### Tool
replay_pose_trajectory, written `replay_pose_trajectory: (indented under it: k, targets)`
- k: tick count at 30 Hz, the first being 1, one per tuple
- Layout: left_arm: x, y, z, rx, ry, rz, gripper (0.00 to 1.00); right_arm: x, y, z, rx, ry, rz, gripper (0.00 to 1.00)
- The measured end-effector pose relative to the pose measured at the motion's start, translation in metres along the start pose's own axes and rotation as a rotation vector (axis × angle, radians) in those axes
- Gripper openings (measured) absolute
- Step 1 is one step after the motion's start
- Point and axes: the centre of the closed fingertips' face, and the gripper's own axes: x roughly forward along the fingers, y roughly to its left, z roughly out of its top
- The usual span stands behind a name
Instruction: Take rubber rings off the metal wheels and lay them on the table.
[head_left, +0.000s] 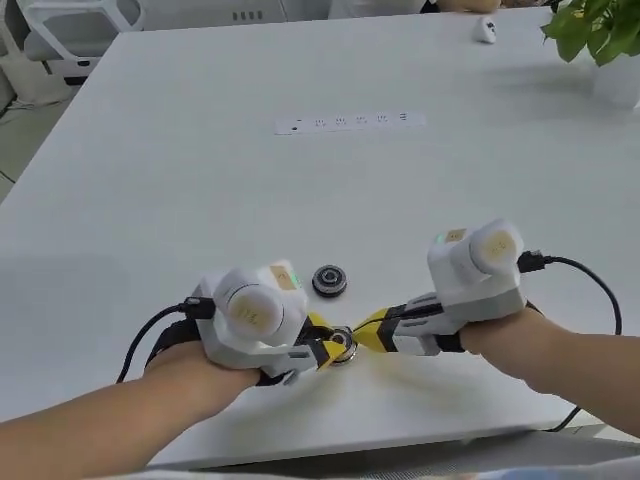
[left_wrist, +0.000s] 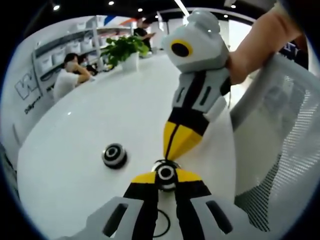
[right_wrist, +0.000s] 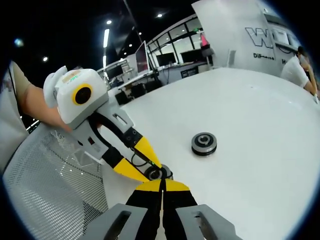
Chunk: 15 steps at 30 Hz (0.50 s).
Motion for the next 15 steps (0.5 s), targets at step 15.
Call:
replay_pose_trajectory:
  k: [15]
  targets:
    - [0.0007, -0.0015, -0.0001, 0.001, -0.003, -0.005, 0.11, 0.0008, 0.0066, -0.0005, 0.011, -0.007, 0.030, 0.00]
